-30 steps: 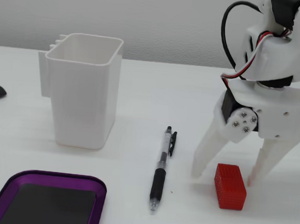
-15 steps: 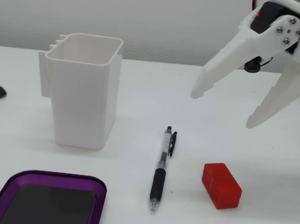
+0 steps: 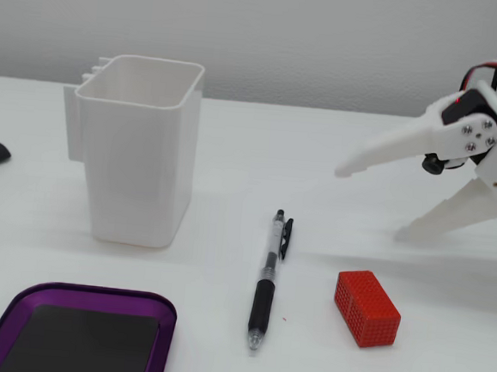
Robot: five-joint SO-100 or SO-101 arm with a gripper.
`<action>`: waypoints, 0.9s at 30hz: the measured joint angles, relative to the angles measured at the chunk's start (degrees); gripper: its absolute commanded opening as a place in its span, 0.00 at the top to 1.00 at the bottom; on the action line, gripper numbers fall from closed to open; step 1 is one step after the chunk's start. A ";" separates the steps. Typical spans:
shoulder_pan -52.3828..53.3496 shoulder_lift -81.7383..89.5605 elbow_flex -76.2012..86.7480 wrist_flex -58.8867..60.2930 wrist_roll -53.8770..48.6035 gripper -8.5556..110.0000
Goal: Remove the cube from the box.
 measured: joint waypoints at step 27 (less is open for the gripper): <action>-5.01 1.76 6.24 5.80 12.13 0.92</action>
